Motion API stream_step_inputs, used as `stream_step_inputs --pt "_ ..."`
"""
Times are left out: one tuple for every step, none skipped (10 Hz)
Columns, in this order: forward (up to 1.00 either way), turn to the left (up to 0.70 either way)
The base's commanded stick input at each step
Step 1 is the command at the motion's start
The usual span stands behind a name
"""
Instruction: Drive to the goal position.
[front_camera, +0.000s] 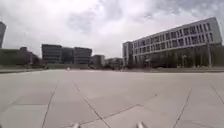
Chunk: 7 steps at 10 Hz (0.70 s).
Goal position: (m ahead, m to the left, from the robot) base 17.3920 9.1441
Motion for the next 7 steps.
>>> stream_step_inputs --pt "0.70 0.13" --pt "0.70 0.13" --pt "0.70 0.13" --pt "0.70 0.13" --pt "0.70 0.13" --pt "0.70 0.14" --pt "0.70 0.14"
